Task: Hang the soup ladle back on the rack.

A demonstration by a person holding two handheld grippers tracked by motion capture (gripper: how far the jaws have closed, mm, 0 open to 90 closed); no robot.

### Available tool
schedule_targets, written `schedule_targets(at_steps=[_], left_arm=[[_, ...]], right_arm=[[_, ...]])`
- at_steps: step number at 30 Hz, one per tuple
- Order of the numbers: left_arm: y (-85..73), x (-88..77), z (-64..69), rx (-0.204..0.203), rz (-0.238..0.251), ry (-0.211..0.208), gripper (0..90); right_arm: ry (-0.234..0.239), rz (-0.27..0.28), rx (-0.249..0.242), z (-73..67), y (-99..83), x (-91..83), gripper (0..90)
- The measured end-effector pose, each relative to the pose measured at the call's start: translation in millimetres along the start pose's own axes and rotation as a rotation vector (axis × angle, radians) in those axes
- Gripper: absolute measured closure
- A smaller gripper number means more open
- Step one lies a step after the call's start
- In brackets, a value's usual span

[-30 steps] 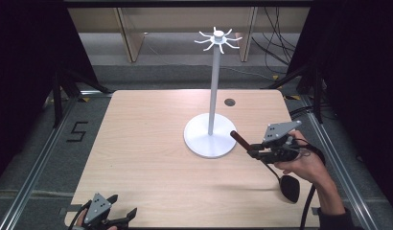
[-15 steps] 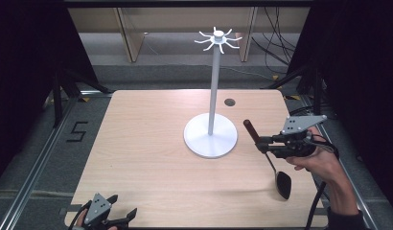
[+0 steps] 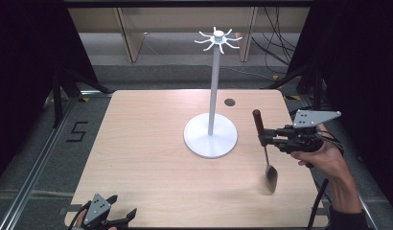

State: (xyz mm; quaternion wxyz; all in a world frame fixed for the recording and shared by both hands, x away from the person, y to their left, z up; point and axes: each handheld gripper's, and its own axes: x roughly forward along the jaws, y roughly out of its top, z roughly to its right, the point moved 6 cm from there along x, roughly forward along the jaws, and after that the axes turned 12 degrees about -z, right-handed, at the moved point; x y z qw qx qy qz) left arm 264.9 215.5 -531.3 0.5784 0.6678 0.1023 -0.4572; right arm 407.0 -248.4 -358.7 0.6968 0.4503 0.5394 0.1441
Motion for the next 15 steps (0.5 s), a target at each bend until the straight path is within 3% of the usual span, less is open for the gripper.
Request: schedule_targets(at_steps=[4, 10, 14, 15], left_arm=[[-0.4, -0.9, -1.4, 0.023, -0.010, 0.004, 17.4], [-1.2, -1.5, -2.0, 0.026, -0.018, 0.008, 17.5], [-1.7, -1.2, -1.6, 0.007, -0.011, 0.008, 17.5], [-1.7, -1.2, -1.6, 0.006, -0.011, 0.008, 17.5]], right_arm=[[0.014, 0.012, 0.006, 1.7, 1.6, -3.9, 74.3], [0.040, 0.094, 0.023, 0.8, 12.5, -7.6, 74.3], [0.053, 0.105, 0.013, 1.9, 20.5, -10.8, 74.3], [0.038, 0.119, 0.009, 3.3, 23.2, -11.0, 74.3]])
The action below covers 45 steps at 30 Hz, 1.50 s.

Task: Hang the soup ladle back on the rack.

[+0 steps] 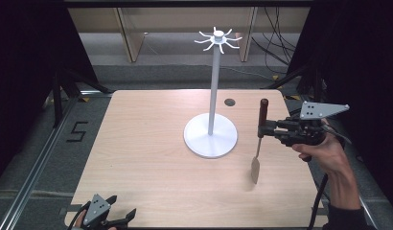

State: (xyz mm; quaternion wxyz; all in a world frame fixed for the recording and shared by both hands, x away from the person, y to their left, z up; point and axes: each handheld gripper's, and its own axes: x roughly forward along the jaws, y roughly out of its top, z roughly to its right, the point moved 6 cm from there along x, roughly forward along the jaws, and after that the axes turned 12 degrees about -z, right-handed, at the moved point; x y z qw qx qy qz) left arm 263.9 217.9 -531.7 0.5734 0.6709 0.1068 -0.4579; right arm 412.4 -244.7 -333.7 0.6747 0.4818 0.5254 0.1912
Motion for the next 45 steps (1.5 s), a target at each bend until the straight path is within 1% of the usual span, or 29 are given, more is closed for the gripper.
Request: schedule_targets(at_steps=[1, 2, 3, 6, 7, 8, 9, 10, 13, 15, 16, 17, 19, 20, 21, 22, 26, 27, 28, 29, 32, 33, 34, 36, 38, 41, 42, 44, 45], left_arm=[[0.0, 0.1, -0.1, -0.001, 0.000, -0.001, 17.5], [0.0, 0.1, -0.1, -0.001, 0.000, -0.001, 17.5], [-0.1, 0.2, -0.1, -0.001, 0.000, -0.001, 17.5], [-0.2, 0.0, -0.1, -0.001, 0.000, 0.000, 17.5], [-0.2, -0.1, 0.0, -0.001, 0.001, 0.001, 17.5], [-0.5, -0.3, -0.3, 0.004, -0.003, 0.001, 17.5], [-0.5, -0.3, -0.2, 0.002, -0.001, 0.001, 17.5], [-0.5, -0.4, -0.3, 0.002, 0.000, 0.001, 17.5], [-0.5, -0.6, -0.2, 0.004, -0.003, 0.004, 17.5], [-0.5, -0.6, -0.2, 0.002, -0.001, 0.003, 17.5], [-0.3, -0.5, -0.1, -0.001, -0.001, 0.002, 17.4], [-0.2, -0.4, -0.2, -0.003, -0.001, 0.002, 17.5], [-0.3, 0.0, -0.2, 0.002, 0.001, 0.000, 17.5], [-0.4, -0.2, -0.4, 0.003, -0.002, 0.000, 17.5], [0.2, 0.1, 0.2, -0.010, 0.007, 0.001, 17.5], [0.4, -0.2, 0.6, -0.016, 0.008, 0.004, 17.5], [-0.4, -0.2, -1.0, 0.003, -0.004, 0.005, 17.5], [0.6, 0.2, 0.8, -0.016, 0.013, -0.001, 17.5], [0.3, 0.1, 0.7, -0.015, 0.011, 0.001, 17.5], [0.3, 0.4, 0.7, -0.014, 0.010, -0.004, 17.5], [0.1, -0.2, 0.2, -0.009, 0.006, 0.005, 17.5], [0.4, 0.1, 0.8, -0.015, 0.011, 0.001, 17.5], [0.2, 0.0, 0.6, -0.015, 0.009, 0.002, 17.5], [0.3, -0.1, 0.6, -0.016, 0.010, 0.003, 17.5], [-0.6, -0.5, -0.5, 0.001, -0.006, 0.001, 17.5], [0.1, -0.8, 0.2, -0.011, 0.008, 0.005, 17.5], [-0.3, -1.4, -1.1, 0.008, -0.001, 0.010, 17.5], [0.2, -0.3, 0.9, -0.016, 0.010, 0.000, 17.5], [0.4, -0.3, 1.0, -0.016, 0.012, 0.001, 17.5]], right_arm=[[0.015, -0.001, -0.005, -0.4, 1.8, 0.0, 74.3], [0.019, -0.005, 0.013, -1.0, 3.5, -0.1, 74.3], [0.005, 0.006, -0.001, 0.8, 6.1, 0.0, 74.3], [-0.009, 0.026, -0.003, 3.3, 13.1, 0.6, 74.3], [0.002, 0.030, 0.000, 3.4, 15.3, 1.4, 74.3], [-0.015, 0.031, -0.004, 4.9, 17.3, 1.2, 74.2], [-0.014, 0.032, -0.002, 4.8, 19.3, 1.7, 74.2], [-0.008, 0.022, 0.017, 4.1, 20.6, 1.5, 74.3], [-0.025, 0.036, 0.002, 8.9, 28.1, 2.6, 74.3], [-0.038, 0.039, 0.028, 9.5, 32.2, 3.0, 74.2], [-0.046, 0.042, 0.007, 12.9, 34.6, 3.0, 74.2], [-0.051, 0.043, 0.009, 14.1, 36.5, 3.0, 74.2], [-0.047, 0.036, 0.037, 14.5, 39.4, 3.8, 74.2], [-0.064, 0.035, 0.018, 17.0, 41.3, 3.6, 74.2], [-0.075, 0.045, 0.036, 17.0, 43.2, 4.6, 74.2], [-0.079, 0.038, 0.017, 19.5, 44.8, 4.2, 74.2], [-0.099, 0.039, 0.022, 22.3, 49.9, 5.1, 74.2], [-0.118, 0.043, 0.025, 24.0, 53.9, 6.4, 74.2], [-0.108, 0.034, 0.039, 22.8, 55.1, 6.8, 74.2], [-0.114, 0.037, 0.026, 24.4, 57.5, 7.6, 74.2], [-0.106, 0.034, 0.045, 24.7, 62.5, 8.8, 74.2], [-0.116, 0.040, 0.031, 26.9, 64.6, 9.4, 74.2], [-0.109, 0.038, 0.049, 25.8, 65.8, 10.0, 74.2], [-0.116, 0.045, 0.052, 27.0, 69.5, 11.6, 74.2], [-0.125, 0.047, 0.041, 29.4, 73.3, 12.8, 74.2], [-0.122, 0.054, 0.053, 30.1, 78.8, 15.2, 74.2], [-0.130, 0.053, 0.050, 30.8, 80.6, 15.4, 74.2], [-0.133, 0.054, 0.046, 31.4, 84.6, 16.4, 74.2], [-0.135, 0.053, 0.051, 31.5, 86.4, 17.0, 74.2]])
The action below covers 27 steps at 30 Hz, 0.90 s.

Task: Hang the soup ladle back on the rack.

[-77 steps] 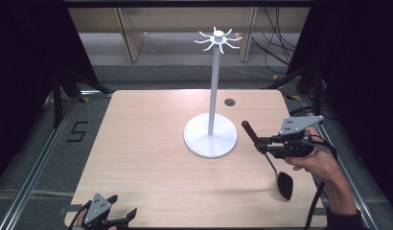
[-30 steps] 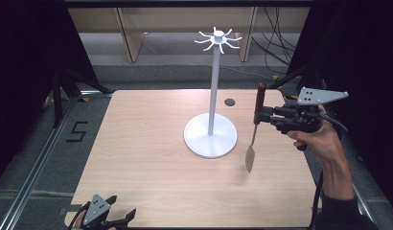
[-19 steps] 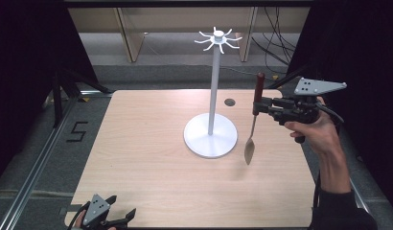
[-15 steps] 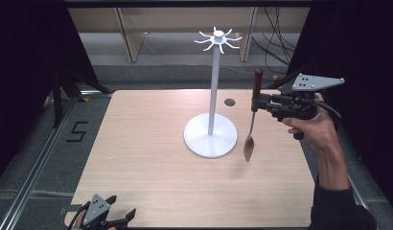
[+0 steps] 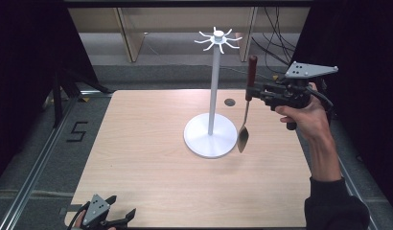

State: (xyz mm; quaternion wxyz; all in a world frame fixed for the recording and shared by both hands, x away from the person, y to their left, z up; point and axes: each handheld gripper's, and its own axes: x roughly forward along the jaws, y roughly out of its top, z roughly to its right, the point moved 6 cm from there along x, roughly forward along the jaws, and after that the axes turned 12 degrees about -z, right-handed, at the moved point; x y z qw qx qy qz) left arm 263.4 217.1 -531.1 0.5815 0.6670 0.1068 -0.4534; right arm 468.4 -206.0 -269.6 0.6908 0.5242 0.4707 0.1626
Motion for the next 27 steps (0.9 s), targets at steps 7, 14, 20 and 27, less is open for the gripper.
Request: schedule_targets(at_steps=[7, 14, 20, 27], left_arm=[[-0.1, -0.5, -0.9, 0.021, -0.004, 0.002, 17.5], [-0.4, -0.1, -0.3, 0.000, -0.001, -0.002, 17.5], [-0.5, -0.3, -1.0, 0.005, -0.001, 0.001, 17.5], [-1.1, -0.8, -1.3, 0.015, -0.009, -0.001, 17.5]], right_arm=[[-0.018, 0.002, 0.012, 2.6, 11.7, 5.2, 74.2], [-0.035, 0.002, 0.023, 5.8, 21.0, 9.8, 74.2], [-0.055, 0.001, 0.036, 9.2, 26.3, 14.3, 74.2], [-0.056, -0.005, 0.034, 10.2, 31.1, 18.1, 74.2]])
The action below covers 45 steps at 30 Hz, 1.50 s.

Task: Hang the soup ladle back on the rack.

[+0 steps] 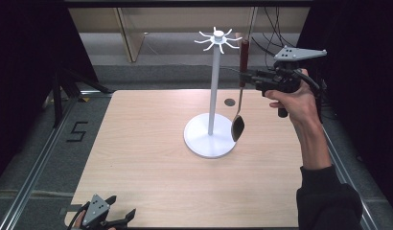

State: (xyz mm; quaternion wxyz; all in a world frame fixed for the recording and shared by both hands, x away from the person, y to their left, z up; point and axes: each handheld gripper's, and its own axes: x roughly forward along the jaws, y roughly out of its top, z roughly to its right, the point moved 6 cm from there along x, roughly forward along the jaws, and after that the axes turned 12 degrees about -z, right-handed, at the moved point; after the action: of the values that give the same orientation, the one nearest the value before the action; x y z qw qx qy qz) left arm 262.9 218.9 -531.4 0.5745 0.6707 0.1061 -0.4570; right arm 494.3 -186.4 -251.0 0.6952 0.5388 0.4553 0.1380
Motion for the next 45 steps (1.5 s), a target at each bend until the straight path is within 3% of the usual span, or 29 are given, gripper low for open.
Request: schedule_targets(at_steps=[9, 10, 11, 18, 30, 33, 45], left_arm=[[0.0, -0.1, 0.1, 0.000, 0.001, 0.000, 17.5], [0.1, -0.1, 0.1, -0.001, 0.003, 0.000, 17.5], [0.1, -0.1, 0.2, -0.001, 0.003, 0.000, 17.5], [0.0, -0.1, 0.3, -0.001, 0.003, -0.001, 17.5], [-0.1, -0.4, 0.5, -0.004, 0.005, 0.000, 17.5], [0.0, -0.4, 0.6, -0.001, 0.005, 0.000, 17.5], [0.2, -0.3, 1.1, -0.006, 0.010, -0.002, 17.4]], right_arm=[[-0.004, -0.006, -0.004, -2.2, 3.8, 2.9, 74.1], [-0.006, -0.011, 0.016, -3.5, 4.2, 2.7, 74.1], [-0.008, -0.010, -0.004, -2.7, 5.0, 3.2, 74.1], [-0.025, -0.023, -0.015, -3.3, 6.3, 6.3, 74.1], [-0.043, -0.050, 0.008, -6.9, 8.1, 13.2, 74.0], [-0.056, -0.048, -0.004, -6.1, 8.1, 15.4, 73.9], [-0.036, -0.023, 0.025, -6.9, 9.2, 19.6, 73.1]])
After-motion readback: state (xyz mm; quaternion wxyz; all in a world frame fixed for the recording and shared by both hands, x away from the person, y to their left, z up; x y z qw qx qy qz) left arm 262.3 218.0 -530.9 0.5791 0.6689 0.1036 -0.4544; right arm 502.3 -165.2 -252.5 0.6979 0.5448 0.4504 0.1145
